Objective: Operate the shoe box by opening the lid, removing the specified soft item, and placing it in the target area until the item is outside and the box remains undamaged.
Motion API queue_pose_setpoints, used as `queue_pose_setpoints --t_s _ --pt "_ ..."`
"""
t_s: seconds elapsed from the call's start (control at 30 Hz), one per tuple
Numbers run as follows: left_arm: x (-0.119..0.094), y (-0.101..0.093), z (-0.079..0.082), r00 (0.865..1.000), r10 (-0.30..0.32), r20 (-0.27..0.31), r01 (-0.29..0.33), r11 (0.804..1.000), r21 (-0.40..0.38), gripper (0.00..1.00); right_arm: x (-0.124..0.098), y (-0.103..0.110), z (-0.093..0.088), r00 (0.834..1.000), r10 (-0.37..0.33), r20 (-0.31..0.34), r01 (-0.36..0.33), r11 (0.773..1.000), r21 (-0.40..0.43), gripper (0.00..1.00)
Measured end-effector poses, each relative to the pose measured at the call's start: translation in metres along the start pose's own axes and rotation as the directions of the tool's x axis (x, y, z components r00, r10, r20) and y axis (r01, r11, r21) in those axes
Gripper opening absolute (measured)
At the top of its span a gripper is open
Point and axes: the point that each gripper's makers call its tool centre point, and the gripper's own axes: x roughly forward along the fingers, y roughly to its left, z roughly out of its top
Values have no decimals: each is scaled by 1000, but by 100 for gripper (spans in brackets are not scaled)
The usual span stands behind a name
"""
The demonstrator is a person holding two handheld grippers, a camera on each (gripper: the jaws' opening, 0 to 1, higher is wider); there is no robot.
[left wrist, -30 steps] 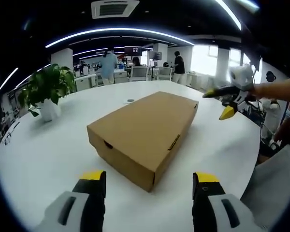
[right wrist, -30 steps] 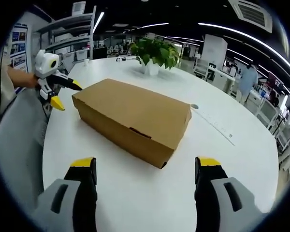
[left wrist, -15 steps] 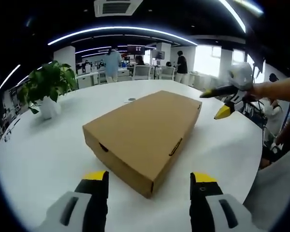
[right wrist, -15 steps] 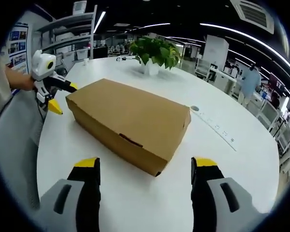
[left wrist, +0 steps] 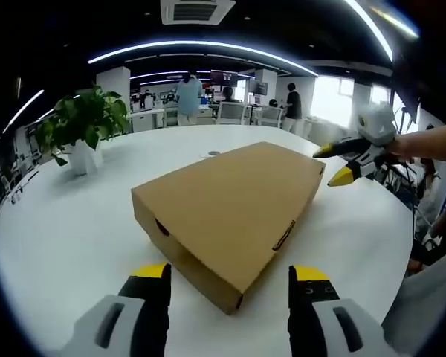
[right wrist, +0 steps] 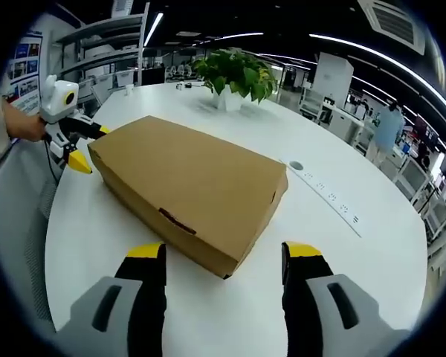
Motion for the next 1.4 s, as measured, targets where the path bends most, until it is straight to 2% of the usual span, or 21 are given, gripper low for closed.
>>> queue_pose_setpoints --t_s 0.3,0.87,1.4 --pt "3 4 6 998 49 34 -49 999 1 61 8 -6 0 1000 2 -9 -2 1000 20 52" --pt "5 2 6 998 47 28 -47 999 -16 59 15 11 0 996 79 -31 -80 996 -33 43" --pt "6 2 6 999 35 19 -34 999 -15 57 18 14 0 998 52 -39 -53 999 -12 45"
